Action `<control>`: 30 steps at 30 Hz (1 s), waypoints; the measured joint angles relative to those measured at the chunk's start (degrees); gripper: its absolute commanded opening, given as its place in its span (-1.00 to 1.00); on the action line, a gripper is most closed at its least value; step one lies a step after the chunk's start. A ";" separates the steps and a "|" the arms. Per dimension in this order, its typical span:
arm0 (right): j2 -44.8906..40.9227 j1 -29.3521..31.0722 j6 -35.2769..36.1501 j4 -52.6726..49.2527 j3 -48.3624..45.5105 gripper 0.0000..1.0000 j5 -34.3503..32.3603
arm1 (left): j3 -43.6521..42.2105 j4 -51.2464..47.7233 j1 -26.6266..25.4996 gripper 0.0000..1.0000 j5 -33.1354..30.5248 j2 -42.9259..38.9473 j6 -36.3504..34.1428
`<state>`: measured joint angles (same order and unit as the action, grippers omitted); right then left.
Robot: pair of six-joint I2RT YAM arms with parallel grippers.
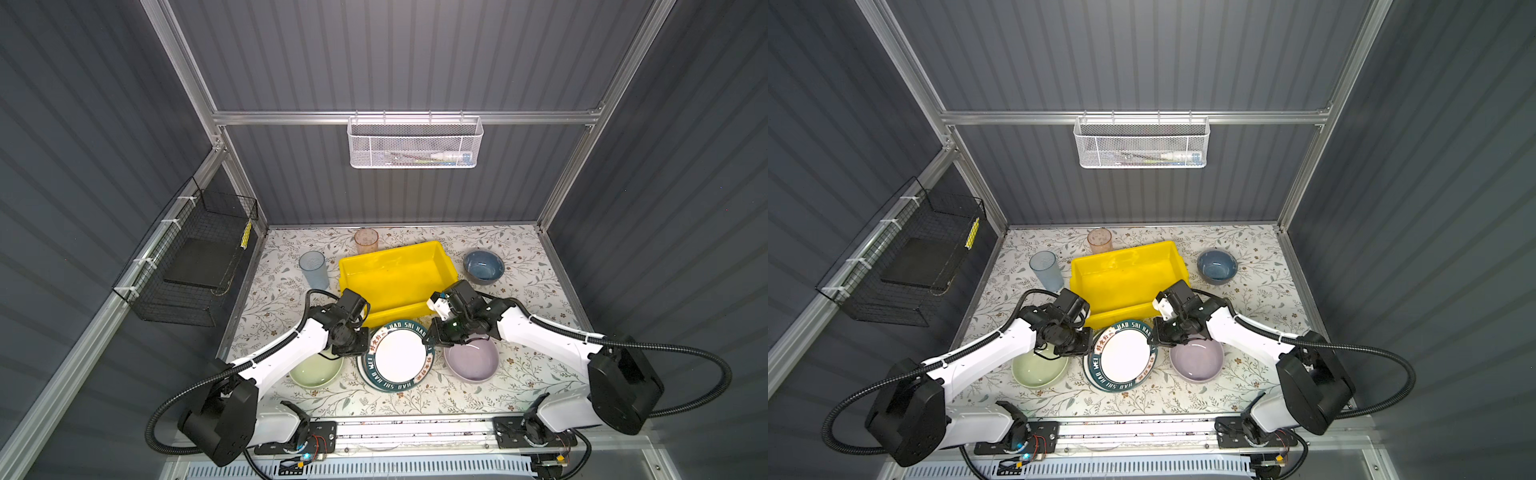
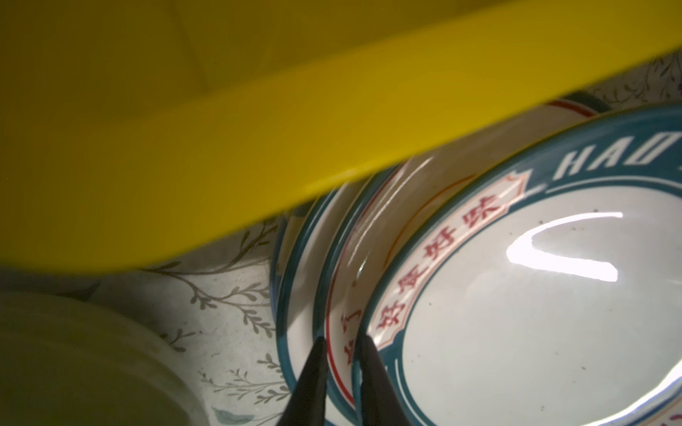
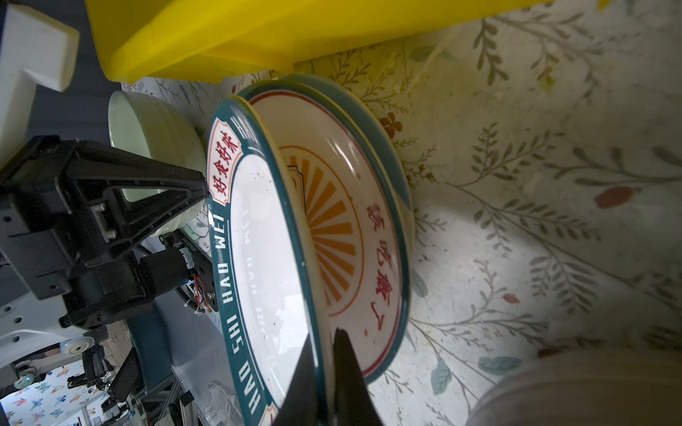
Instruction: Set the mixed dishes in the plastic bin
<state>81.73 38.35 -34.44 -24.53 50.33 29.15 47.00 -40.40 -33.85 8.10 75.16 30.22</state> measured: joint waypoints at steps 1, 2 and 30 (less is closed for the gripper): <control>-0.44 0.00 0.22 -0.48 0.13 -0.99 0.00 | 0.50 -0.85 0.00 -0.47 -0.35 -0.26 -0.15; -0.74 0.00 0.44 -0.85 0.28 -1.00 0.00 | 0.96 -1.66 0.00 -0.44 -0.70 -0.48 -0.17; -3.72 -7.65 9.46 -11.76 16.17 -1.00 -4.35 | 12.33 -3.89 7.85 -0.25 -13.18 -0.15 -1.14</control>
<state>78.02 30.70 -24.97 -36.29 66.50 24.80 59.33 -44.29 -26.00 -5.08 75.00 29.08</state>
